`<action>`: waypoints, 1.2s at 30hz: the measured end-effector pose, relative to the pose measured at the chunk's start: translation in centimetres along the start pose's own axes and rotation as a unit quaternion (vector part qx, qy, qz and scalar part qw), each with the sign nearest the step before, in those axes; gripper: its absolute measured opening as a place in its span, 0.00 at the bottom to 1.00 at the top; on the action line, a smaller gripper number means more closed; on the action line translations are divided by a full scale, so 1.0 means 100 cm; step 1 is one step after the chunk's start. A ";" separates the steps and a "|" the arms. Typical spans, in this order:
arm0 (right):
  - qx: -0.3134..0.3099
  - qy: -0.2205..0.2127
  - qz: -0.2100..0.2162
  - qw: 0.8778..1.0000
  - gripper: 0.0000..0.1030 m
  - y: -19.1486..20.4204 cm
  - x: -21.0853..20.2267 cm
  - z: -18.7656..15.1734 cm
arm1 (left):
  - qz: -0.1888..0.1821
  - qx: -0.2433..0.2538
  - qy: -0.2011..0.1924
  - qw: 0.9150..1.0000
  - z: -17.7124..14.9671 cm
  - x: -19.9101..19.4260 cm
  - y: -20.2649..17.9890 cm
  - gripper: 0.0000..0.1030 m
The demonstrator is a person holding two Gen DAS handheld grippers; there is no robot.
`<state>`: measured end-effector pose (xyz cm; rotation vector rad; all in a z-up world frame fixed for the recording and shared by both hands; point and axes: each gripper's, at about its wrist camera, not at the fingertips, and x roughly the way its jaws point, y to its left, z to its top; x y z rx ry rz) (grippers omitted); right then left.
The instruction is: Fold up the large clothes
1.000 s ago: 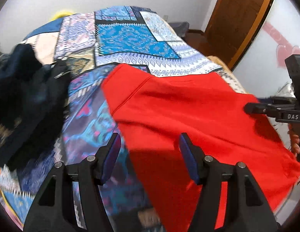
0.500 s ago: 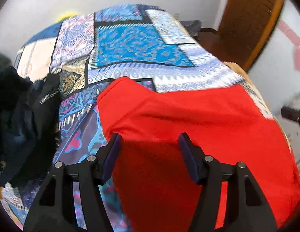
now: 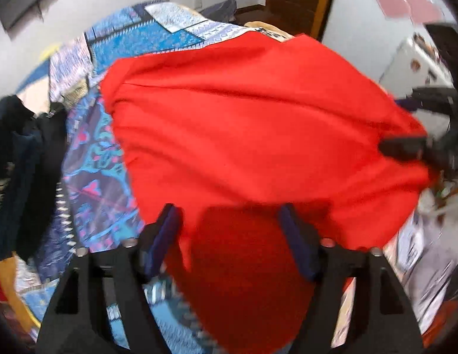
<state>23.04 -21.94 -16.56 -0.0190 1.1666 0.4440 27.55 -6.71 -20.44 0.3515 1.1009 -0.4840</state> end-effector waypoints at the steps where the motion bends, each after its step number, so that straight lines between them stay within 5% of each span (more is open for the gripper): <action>1: 0.016 -0.001 0.010 1.000 0.75 -0.006 -0.003 -0.005 | 0.007 0.009 -0.005 1.000 -0.007 -0.006 -0.004 0.72; 8: 0.021 -0.007 0.003 1.000 0.76 -0.008 -0.021 -0.025 | -0.002 -0.021 -0.016 1.000 -0.025 -0.026 0.011 0.75; 14: 0.057 -0.059 0.025 0.996 0.78 -0.008 -0.046 0.007 | 0.035 -0.100 -0.063 0.992 -0.016 -0.052 0.045 0.75; 18: 0.117 -0.062 0.049 0.990 0.81 -0.018 -0.030 0.027 | -0.012 -0.186 -0.053 0.981 -0.009 -0.038 0.078 0.75; 21: 0.171 -0.024 0.061 0.983 0.81 -0.037 0.003 0.034 | -0.063 -0.245 -0.023 0.967 -0.007 -0.009 0.099 0.75; 26: 0.213 -0.008 0.095 0.972 0.84 -0.056 0.031 0.038 | -0.185 -0.330 0.014 0.926 -0.012 0.040 0.121 0.74; 31: 0.195 -0.016 0.112 0.974 0.84 -0.053 0.037 0.054 | -0.245 -0.344 -0.006 0.906 -0.002 0.062 0.119 0.74; 34: 0.185 -0.014 0.118 0.975 0.79 -0.049 0.044 0.065 | -0.260 -0.361 -0.016 0.896 0.001 0.069 0.120 0.74; 36: 0.186 -0.008 0.105 0.977 0.58 -0.047 0.049 0.069 | -0.268 -0.372 -0.022 0.888 0.002 0.072 0.123 0.65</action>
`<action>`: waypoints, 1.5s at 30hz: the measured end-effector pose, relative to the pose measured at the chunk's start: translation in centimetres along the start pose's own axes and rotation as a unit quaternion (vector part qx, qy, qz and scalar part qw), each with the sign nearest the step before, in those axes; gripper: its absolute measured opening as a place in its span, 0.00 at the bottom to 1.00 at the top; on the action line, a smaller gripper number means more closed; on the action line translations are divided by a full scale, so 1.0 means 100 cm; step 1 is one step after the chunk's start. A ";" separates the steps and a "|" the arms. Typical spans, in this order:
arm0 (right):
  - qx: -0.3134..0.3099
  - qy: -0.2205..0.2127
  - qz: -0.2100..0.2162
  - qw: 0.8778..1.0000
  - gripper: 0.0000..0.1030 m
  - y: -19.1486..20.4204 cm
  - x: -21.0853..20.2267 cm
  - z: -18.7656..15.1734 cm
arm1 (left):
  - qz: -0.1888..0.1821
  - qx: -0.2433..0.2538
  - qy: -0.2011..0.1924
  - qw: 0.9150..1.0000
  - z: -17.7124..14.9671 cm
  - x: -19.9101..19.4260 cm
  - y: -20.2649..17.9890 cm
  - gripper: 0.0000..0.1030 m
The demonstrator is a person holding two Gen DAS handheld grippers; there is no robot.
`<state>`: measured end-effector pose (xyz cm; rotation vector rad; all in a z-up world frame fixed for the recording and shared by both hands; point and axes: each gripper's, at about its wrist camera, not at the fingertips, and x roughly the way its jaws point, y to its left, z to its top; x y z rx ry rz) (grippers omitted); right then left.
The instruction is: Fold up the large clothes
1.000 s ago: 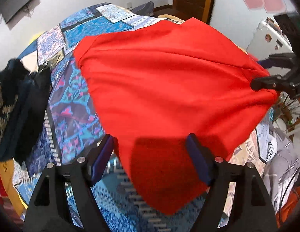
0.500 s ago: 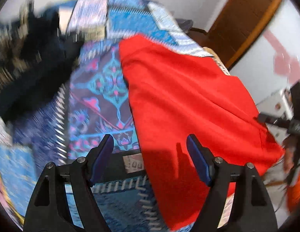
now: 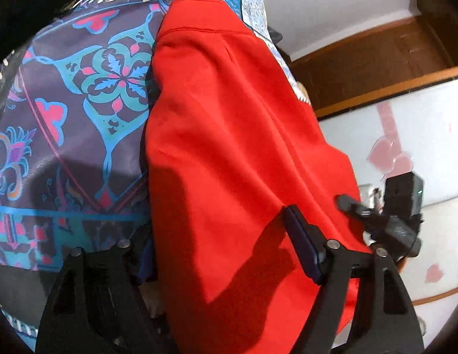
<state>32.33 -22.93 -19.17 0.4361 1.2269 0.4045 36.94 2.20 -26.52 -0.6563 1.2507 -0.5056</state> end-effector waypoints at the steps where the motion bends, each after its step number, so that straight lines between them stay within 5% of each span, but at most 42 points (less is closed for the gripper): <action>1: 0.002 0.003 0.000 1.000 0.54 0.001 0.000 0.000 | -0.003 -0.006 -0.002 1.000 0.000 -0.001 0.002 0.60; 3: 0.000 0.012 0.027 1.000 0.22 0.000 -0.004 -0.001 | -0.005 -0.004 -0.003 1.000 -0.003 -0.006 0.004 0.44; 6: -0.001 0.013 0.039 0.999 0.19 0.005 -0.010 -0.001 | -0.009 0.009 -0.004 1.000 -0.013 -0.013 0.002 0.30; 14: -0.033 -0.010 0.075 0.997 0.17 0.041 -0.039 0.001 | 0.030 0.080 -0.007 0.996 -0.026 -0.032 -0.038 0.20; 21: -0.076 -0.052 0.086 0.992 0.17 0.081 -0.068 0.007 | 0.015 0.140 -0.102 0.985 -0.029 -0.105 -0.086 0.19; 27: -0.116 -0.115 0.126 0.978 0.16 0.137 -0.108 0.040 | 0.020 0.183 -0.203 0.962 -0.007 -0.204 -0.125 0.19; 37: -0.210 -0.186 0.187 0.941 0.16 0.272 -0.125 0.096 | 0.088 0.221 -0.361 0.902 0.039 -0.369 -0.137 0.19; 41: -0.233 -0.174 0.206 0.934 0.16 0.323 -0.086 0.115 | 0.130 0.205 -0.389 0.889 0.056 -0.405 -0.101 0.19; 45: -0.242 -0.147 0.211 0.935 0.16 0.358 -0.018 0.130 | 0.163 0.166 -0.390 0.891 0.085 -0.417 -0.034 0.20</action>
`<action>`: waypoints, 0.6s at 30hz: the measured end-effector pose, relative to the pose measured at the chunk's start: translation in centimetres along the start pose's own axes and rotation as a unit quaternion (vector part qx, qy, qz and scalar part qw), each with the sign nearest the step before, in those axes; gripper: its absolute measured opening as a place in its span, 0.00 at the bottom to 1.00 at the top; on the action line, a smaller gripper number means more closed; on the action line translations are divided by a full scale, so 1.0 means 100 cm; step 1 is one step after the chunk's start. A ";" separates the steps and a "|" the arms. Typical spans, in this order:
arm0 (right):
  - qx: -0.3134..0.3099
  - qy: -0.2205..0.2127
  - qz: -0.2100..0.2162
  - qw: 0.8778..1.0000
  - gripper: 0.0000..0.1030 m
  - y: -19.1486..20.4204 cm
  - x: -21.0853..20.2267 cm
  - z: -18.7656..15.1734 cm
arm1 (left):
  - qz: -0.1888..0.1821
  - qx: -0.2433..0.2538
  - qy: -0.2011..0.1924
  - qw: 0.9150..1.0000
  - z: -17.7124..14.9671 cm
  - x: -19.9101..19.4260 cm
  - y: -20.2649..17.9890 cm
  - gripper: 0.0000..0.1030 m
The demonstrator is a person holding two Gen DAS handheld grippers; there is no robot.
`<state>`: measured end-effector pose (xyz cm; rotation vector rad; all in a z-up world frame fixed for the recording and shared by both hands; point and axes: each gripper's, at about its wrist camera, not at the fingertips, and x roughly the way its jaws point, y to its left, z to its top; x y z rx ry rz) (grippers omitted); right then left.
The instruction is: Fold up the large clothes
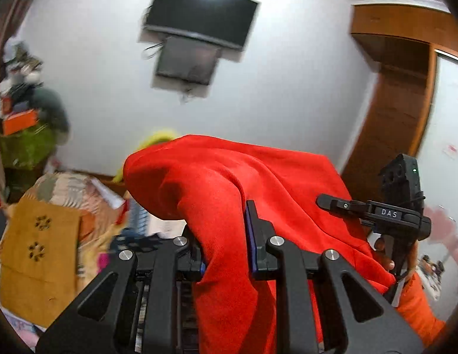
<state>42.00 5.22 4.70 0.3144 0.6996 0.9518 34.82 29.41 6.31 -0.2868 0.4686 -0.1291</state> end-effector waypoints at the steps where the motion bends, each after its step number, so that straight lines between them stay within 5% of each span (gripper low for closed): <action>1: 0.002 0.012 0.000 1.000 0.16 -0.004 0.026 -0.003 | 0.008 -0.006 0.006 1.000 -0.005 0.011 0.012 0.20; 9: 0.014 0.137 -0.076 0.988 0.17 -0.063 0.173 -0.063 | 0.074 -0.075 0.130 0.986 -0.092 0.110 0.140 0.28; 14: -0.044 0.142 -0.113 0.982 0.32 -0.072 0.177 -0.079 | 0.087 -0.016 0.114 0.990 -0.102 0.101 0.134 0.33; 18: -0.128 0.119 -0.168 0.970 0.36 -0.033 0.146 -0.069 | 0.113 -0.007 0.130 0.985 -0.099 0.094 0.127 0.43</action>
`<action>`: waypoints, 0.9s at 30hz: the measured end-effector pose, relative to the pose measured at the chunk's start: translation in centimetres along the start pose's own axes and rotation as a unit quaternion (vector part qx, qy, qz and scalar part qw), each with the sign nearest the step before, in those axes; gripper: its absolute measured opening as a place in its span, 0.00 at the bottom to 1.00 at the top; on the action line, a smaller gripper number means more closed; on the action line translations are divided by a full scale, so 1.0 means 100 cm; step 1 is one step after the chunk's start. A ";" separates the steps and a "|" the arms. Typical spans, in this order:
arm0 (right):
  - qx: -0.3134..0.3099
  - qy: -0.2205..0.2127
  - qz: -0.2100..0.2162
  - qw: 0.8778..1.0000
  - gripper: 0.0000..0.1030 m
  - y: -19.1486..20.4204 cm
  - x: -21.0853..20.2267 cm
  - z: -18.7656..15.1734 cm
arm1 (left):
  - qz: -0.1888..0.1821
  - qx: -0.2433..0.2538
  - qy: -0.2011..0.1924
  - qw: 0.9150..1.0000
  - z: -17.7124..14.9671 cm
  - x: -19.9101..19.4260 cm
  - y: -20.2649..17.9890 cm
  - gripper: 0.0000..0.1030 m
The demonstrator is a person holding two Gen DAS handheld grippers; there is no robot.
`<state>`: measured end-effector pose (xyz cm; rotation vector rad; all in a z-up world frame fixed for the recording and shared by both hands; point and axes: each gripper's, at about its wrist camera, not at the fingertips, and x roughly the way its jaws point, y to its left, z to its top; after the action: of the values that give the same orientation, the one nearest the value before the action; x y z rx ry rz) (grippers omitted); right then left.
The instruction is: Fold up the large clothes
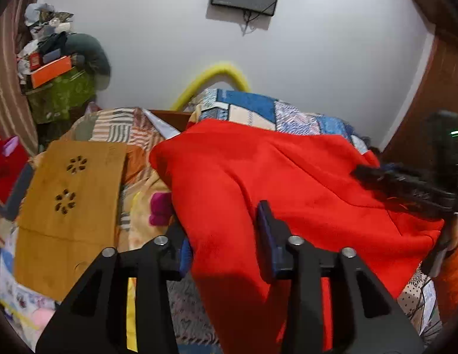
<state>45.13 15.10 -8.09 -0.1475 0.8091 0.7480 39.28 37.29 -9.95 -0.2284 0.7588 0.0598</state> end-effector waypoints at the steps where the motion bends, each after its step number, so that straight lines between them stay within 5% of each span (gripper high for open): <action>1: -0.004 -0.004 -0.008 1.000 0.38 0.002 -0.004 0.001 | 0.003 -0.002 -0.002 1.000 0.001 -0.005 0.001 0.46; 6: -0.013 -0.043 0.005 0.999 0.72 0.015 -0.031 -0.005 | 0.023 0.012 -0.015 1.000 -0.015 -0.030 -0.014 0.57; 15: -0.038 0.028 -0.027 0.999 0.73 0.010 -0.006 -0.044 | 0.038 0.016 -0.004 0.999 -0.045 -0.050 -0.016 0.67; 27: -0.033 -0.062 -0.046 0.996 0.73 0.024 -0.111 -0.060 | 0.068 -0.003 -0.048 0.997 -0.056 -0.134 -0.028 0.67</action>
<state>34.93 8.42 -4.15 -0.1950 0.6544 0.6906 26.23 33.66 -4.14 -0.1773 0.6788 0.2007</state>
